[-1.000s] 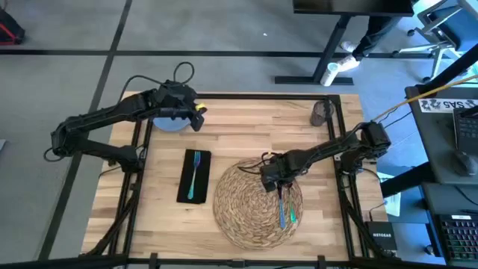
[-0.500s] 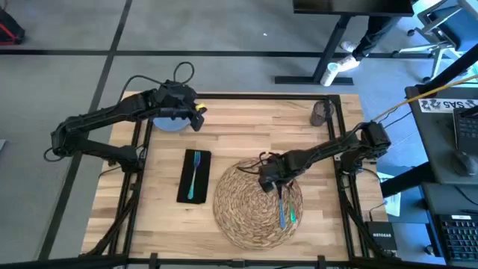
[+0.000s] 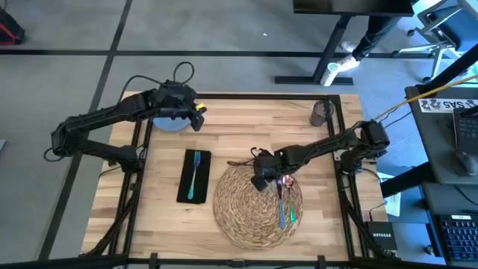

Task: Set table place
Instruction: Adjust the brown placemat on the center table

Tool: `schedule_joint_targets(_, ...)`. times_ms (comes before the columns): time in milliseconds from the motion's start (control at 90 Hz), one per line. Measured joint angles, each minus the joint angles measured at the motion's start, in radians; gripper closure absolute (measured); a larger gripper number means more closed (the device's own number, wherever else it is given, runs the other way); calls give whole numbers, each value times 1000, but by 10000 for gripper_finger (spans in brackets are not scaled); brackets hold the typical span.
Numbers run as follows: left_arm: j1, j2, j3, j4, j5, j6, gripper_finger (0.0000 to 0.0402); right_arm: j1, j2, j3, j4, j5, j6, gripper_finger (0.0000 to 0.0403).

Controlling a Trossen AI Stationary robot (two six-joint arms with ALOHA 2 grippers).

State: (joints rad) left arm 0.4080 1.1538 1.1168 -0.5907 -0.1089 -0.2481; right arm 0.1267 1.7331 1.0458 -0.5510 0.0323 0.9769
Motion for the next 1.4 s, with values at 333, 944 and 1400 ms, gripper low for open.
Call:
schedule_joint_targets(333, 0, 0, 0, -5, 0, -12, 402, -30, 94, 6, 37, -52, -110, 403)
schedule_joint_targets(944, -2, 0, 0, -5, 0, -37, 402, -197, 115, 2, 47, -19, -205, 403)
schedule_joint_targets(1400, -2, 0, 0, -5, 0, -37, 402, -245, 117, 1, 87, -8, -251, 403)
